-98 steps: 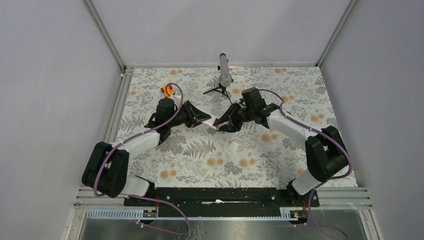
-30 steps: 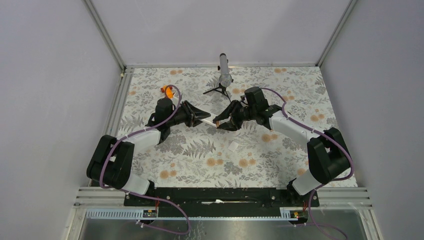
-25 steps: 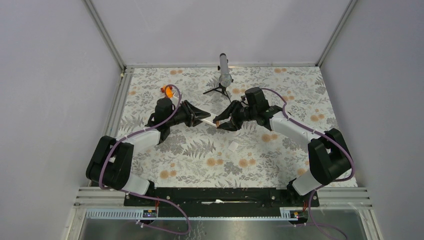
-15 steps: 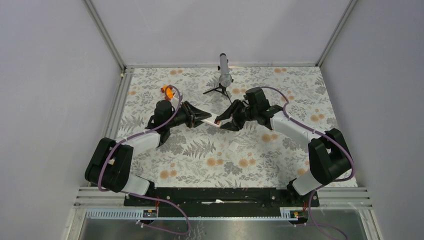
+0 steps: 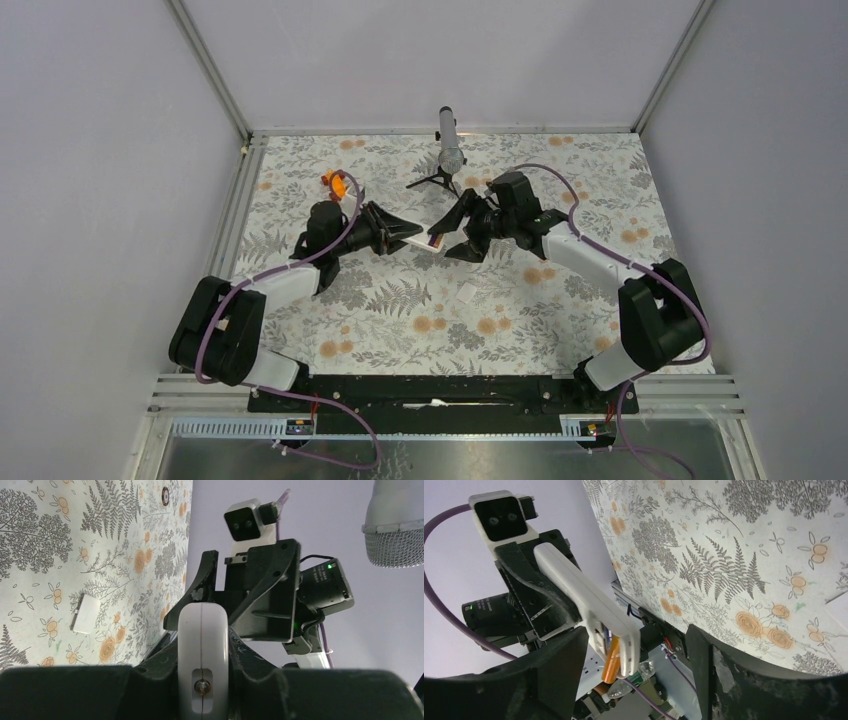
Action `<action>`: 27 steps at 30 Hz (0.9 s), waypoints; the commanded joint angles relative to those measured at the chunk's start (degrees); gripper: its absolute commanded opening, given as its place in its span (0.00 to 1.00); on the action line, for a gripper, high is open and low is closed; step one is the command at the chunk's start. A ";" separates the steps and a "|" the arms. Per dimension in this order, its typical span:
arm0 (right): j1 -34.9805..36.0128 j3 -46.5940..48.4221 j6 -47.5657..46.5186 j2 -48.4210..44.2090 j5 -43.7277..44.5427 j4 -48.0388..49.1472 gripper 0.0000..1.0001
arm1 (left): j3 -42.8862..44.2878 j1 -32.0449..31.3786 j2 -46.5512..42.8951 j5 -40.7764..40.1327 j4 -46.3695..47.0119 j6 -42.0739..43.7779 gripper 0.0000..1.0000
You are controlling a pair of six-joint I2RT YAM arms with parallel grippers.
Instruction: Load the batteries into the remote control
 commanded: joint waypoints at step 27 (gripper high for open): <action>-0.45 -3.76 -34.45 -9.98 -22.50 12.00 1.00 | 12.56 0.61 -2.56 18.39 -16.28 14.48 0.00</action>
